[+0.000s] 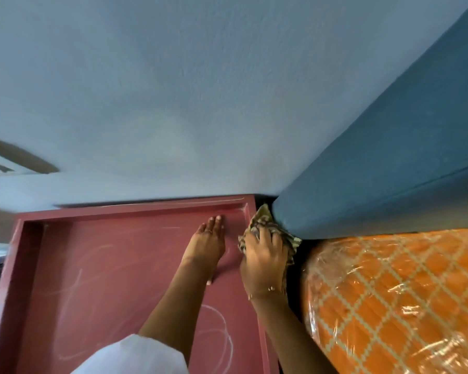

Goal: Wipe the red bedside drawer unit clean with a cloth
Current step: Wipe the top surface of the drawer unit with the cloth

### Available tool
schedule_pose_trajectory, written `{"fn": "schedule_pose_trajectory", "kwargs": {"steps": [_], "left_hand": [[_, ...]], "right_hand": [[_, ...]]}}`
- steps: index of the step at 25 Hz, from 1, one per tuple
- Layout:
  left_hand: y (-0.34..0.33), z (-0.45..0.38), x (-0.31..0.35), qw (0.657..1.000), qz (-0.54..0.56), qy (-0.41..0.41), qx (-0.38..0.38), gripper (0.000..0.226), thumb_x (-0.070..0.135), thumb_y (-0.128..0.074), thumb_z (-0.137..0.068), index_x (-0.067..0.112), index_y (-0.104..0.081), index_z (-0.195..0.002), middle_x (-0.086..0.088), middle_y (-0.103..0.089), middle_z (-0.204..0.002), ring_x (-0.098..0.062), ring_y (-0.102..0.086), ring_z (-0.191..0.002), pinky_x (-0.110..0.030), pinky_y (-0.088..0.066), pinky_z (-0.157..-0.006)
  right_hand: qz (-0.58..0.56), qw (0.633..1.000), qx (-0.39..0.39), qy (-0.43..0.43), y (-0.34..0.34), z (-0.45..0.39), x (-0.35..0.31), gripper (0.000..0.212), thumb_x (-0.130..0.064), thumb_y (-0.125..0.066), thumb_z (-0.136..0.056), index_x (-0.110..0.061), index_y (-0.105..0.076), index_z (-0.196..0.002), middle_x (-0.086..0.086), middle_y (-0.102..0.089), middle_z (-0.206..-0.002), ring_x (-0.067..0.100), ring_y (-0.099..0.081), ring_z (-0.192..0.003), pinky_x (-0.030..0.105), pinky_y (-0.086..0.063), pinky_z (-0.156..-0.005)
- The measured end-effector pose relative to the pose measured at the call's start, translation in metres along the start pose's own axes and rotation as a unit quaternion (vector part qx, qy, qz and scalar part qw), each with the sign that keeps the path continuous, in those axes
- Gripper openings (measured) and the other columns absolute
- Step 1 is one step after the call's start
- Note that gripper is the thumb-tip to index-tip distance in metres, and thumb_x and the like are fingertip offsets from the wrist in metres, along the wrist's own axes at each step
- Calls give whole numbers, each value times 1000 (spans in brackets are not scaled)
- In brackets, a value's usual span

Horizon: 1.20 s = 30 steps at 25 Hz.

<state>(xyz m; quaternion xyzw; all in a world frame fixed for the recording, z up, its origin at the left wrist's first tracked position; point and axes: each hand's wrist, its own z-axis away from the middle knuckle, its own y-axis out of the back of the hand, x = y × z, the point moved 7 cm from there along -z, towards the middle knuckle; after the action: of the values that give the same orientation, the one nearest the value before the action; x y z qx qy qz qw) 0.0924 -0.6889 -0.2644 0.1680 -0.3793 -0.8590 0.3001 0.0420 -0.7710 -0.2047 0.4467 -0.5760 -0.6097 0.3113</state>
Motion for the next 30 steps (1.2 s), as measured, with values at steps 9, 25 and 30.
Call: {"fn": "schedule_pose_trajectory", "kwargs": {"steps": [9, 25, 30], "left_hand": [[-5, 0, 2, 1000, -22, 0, -16, 120, 33, -78, -71, -8, 8, -143, -24, 11, -153, -34, 1, -143, -37, -6, -117], [-1, 43, -72, 949, 33, 5, 312, 75, 50, -53, -76, -4, -52, -127, -19, -54, -132, -33, -51, -123, -50, -42, -98], [-8, 41, -89, 947, 16, 29, 320, 78, 45, -64, -74, -8, -48, -129, -25, -48, -135, -37, -40, -129, -50, -26, -111]], "right_hand": [[-16, 998, -64, -3, 2, 24, 5, 29, 0, -75, -49, -15, -68, -72, 7, -68, -85, 28, -60, -70, 35, -49, -54], [-24, 964, -93, -248, -15, -65, -27, 40, -18, -59, -77, -8, -51, -114, 10, -51, -123, 33, -39, -112, 37, -43, -77], [3, 988, -85, -127, -28, -45, -80, 66, -28, -69, -76, -6, -42, -132, 10, -41, -141, 33, -43, -113, 37, -46, -78]]}}
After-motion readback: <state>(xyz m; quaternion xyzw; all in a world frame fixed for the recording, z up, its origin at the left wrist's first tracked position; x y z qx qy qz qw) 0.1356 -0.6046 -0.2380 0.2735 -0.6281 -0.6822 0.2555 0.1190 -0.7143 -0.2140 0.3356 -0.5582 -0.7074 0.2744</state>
